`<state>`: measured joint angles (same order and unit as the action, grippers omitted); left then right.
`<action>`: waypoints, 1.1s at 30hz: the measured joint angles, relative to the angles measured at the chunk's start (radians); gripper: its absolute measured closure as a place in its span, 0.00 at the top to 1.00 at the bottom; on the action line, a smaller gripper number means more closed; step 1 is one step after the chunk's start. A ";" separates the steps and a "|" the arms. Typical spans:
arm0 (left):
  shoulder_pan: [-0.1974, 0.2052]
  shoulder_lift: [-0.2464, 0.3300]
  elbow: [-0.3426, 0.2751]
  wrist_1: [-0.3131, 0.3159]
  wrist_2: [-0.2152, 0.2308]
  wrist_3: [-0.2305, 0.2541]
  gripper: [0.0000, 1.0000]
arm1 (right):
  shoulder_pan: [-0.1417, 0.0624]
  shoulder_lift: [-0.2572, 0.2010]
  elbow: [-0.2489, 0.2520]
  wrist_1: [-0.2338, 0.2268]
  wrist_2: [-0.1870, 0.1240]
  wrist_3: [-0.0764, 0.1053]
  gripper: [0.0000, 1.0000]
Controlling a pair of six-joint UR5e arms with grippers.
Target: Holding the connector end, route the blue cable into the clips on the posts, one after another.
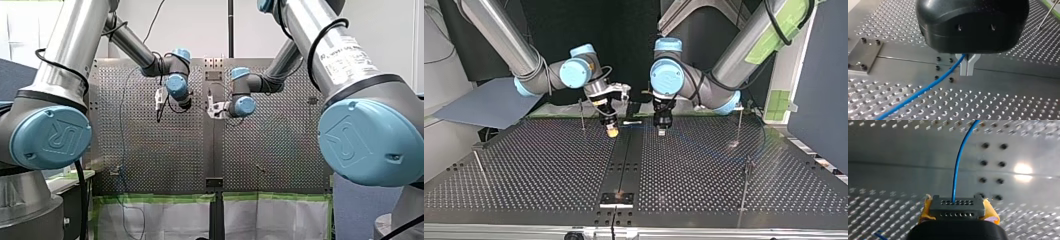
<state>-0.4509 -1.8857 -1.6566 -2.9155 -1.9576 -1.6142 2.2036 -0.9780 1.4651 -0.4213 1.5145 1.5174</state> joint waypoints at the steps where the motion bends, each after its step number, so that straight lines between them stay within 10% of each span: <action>1: -0.001 -0.003 -0.005 0.008 -0.001 -0.001 0.00 | -0.003 0.003 0.013 -0.005 0.000 -0.004 0.00; 33: -0.060 -0.218 -0.105 0.281 0.026 -0.040 0.00 | -0.045 0.025 0.310 -0.302 -0.018 0.015 0.00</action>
<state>-0.5108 -2.1033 -1.7619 -2.6344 -1.9318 -1.6545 2.1587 -0.9535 1.7756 -0.7233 1.4969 1.5327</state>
